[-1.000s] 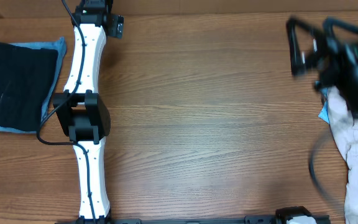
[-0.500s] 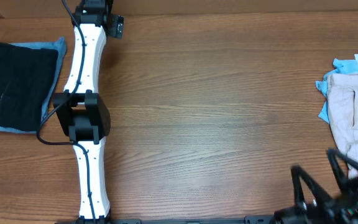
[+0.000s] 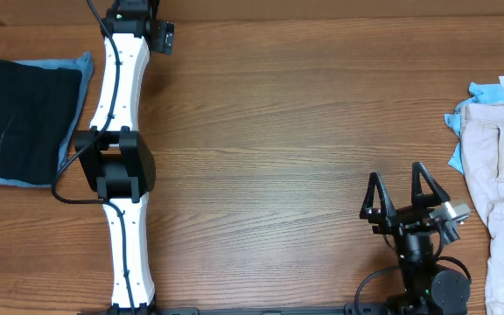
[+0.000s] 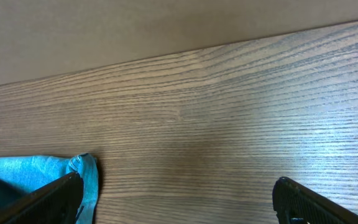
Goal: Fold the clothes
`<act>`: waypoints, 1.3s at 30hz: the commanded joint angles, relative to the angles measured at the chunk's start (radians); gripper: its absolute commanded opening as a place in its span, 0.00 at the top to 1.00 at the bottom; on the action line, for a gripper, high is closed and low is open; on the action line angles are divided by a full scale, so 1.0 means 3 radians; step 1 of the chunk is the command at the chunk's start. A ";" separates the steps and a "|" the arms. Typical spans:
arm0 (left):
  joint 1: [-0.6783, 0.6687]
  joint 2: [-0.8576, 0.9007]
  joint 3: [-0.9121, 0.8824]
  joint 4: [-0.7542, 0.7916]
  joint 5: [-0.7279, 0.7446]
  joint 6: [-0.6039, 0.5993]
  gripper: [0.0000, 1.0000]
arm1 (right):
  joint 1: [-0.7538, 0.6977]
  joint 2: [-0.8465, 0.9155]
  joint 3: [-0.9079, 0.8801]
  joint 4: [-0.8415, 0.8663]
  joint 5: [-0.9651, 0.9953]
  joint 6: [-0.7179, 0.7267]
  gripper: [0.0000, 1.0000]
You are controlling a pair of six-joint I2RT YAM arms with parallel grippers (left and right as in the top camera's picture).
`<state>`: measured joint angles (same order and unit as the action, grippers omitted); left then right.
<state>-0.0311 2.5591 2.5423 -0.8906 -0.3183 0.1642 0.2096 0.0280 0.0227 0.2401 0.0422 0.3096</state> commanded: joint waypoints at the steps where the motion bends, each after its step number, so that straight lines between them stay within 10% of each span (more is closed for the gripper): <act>1: 0.0015 -0.0004 0.0041 0.0015 0.0004 -0.0025 0.00 | -0.0015 -0.0084 -0.0050 -0.0165 0.0118 -0.0084 0.00; 10: 0.0015 -0.0004 0.0041 0.0015 0.0005 -0.0025 0.00 | -0.0015 -0.0084 -0.0050 -0.1027 0.0165 -0.0320 0.00; 32: 0.0033 -0.0043 0.0042 0.0013 0.0027 -0.0025 0.00 | -0.0014 -0.0083 -0.0050 -0.1054 0.0090 -0.0323 0.00; 39: -0.0092 -0.1315 0.0042 -0.0357 0.0028 -0.0025 0.00 | -0.0014 -0.0083 -0.0050 -0.1054 0.0092 -0.0323 0.00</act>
<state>-0.0360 2.4393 2.5282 -0.9981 -0.3176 0.1642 0.2092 0.0120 0.0181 -0.0807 0.0750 0.2161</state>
